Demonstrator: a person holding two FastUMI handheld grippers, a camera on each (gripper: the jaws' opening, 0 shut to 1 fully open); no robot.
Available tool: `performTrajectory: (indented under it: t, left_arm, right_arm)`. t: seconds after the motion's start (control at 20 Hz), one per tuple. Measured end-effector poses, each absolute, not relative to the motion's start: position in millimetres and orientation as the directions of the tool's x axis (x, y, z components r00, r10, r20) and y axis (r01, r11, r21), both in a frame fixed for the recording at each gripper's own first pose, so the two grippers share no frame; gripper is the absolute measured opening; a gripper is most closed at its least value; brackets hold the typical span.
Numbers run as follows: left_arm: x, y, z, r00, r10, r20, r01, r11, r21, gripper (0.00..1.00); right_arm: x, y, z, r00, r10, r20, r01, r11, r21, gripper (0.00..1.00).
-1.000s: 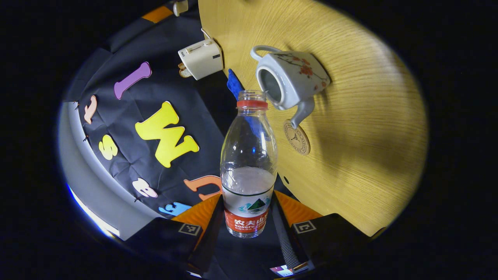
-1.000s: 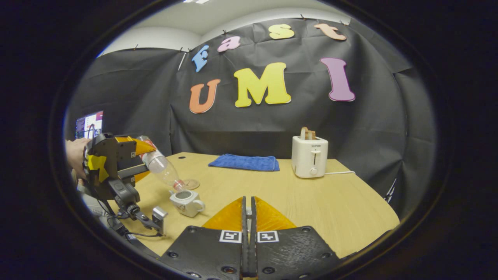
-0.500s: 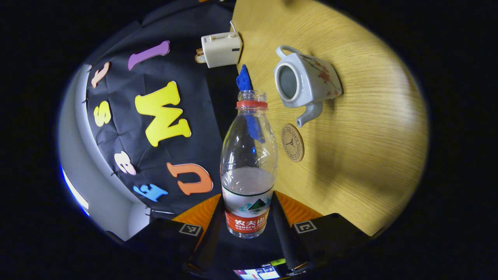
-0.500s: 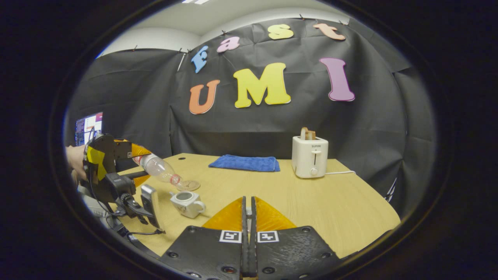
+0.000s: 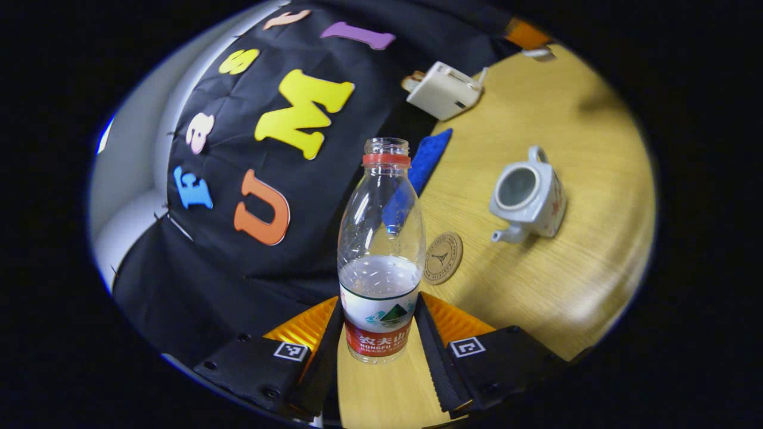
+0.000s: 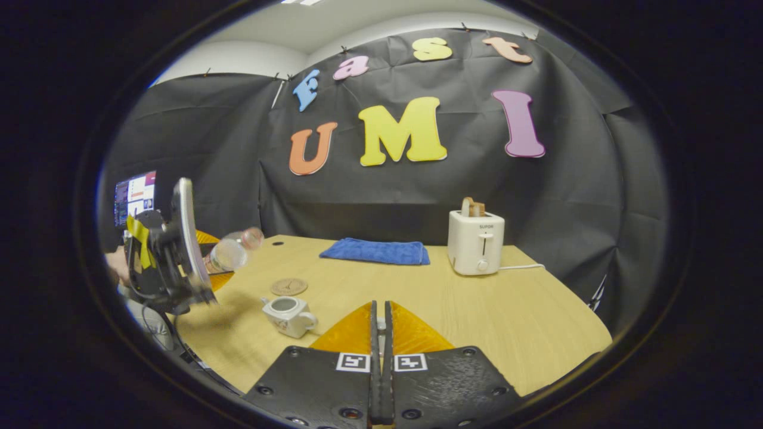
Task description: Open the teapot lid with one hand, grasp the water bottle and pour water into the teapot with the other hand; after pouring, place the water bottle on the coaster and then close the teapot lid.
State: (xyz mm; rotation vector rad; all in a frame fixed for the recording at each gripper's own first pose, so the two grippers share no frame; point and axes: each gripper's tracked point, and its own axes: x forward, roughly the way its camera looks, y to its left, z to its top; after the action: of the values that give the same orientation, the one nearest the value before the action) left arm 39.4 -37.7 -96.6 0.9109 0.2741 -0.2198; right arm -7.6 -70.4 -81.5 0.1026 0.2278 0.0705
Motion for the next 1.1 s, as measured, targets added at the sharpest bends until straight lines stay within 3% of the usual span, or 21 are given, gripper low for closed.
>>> performTrajectory:
  t: [0.15,0.25,0.6,1.1]
  left_arm:
    - [45.0,-44.7,-84.7,0.942,-0.125,-0.311,0.275,0.820,0.502,0.71]
    - [47.5,-59.8,-77.4,0.940,-0.183,-0.289,0.280,0.898,0.339,0.71]
    - [91.0,-87.0,-73.0,0.949,-0.255,-0.188,0.287,0.943,0.169,0.71]
    - [145.2,-97.0,-126.5,0.919,-0.300,-0.255,0.305,0.952,-0.023,0.72]
  right_arm:
    - [-5.3,-63.5,-80.6,0.970,0.089,-0.227,-0.067,0.993,0.100,0.00]
    - [-4.8,-57.9,-78.6,0.969,0.093,-0.228,-0.075,0.993,0.089,0.00]
    - [-3.6,-48.2,-81.4,0.966,0.091,-0.240,-0.073,0.994,0.082,0.00]
    - [7.6,-49.8,-94.5,0.961,0.059,-0.268,-0.049,0.998,0.047,0.00]
